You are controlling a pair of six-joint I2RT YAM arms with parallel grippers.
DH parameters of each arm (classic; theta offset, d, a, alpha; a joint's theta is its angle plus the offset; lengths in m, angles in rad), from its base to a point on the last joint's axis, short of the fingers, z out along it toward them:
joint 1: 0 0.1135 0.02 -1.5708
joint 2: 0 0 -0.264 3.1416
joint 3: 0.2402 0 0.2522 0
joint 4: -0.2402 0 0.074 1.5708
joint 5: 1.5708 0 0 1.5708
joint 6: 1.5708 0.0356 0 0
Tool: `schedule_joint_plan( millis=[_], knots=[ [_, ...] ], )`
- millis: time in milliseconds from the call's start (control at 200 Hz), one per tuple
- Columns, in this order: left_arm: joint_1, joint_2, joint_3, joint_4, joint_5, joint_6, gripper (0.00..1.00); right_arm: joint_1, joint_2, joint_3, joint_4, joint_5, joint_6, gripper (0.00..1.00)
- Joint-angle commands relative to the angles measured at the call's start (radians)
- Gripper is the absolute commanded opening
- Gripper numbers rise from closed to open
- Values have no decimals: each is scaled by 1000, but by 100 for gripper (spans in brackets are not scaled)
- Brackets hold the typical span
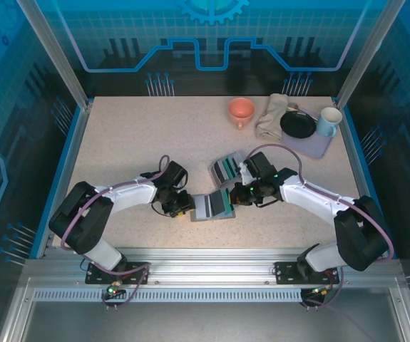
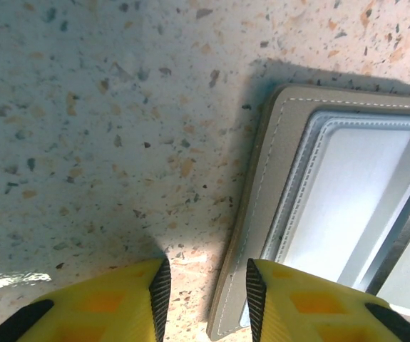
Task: Put the credit cards into the card holder
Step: Flip over the card slot in the card holder.
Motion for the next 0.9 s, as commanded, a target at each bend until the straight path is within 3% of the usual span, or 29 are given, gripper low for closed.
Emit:
schedule_joint_plan(
  millis=[0, 200, 420, 500, 660, 895],
  knots=[
    [-19, 5, -7, 30, 5, 2, 36, -9, -15, 1, 50, -78, 40, 2],
    [-20, -91, -47, 23, -78, -38, 38, 32, 28, 18, 113, -92, 86, 3],
    [-21, -217, -91, -19, -191, -83, 50, 99, 136, 41, 167, -74, 120, 3],
    [-22, -240, -99, -10, -190, -83, 57, 99, 146, 42, 178, -62, 124, 3],
    [-21, -240, -99, 33, -148, -63, 60, 86, 99, 23, 165, -6, 127, 2],
    [-21, -163, -75, 97, -75, -42, 60, 53, 64, -79, 290, -10, 188, 2]
  ],
)
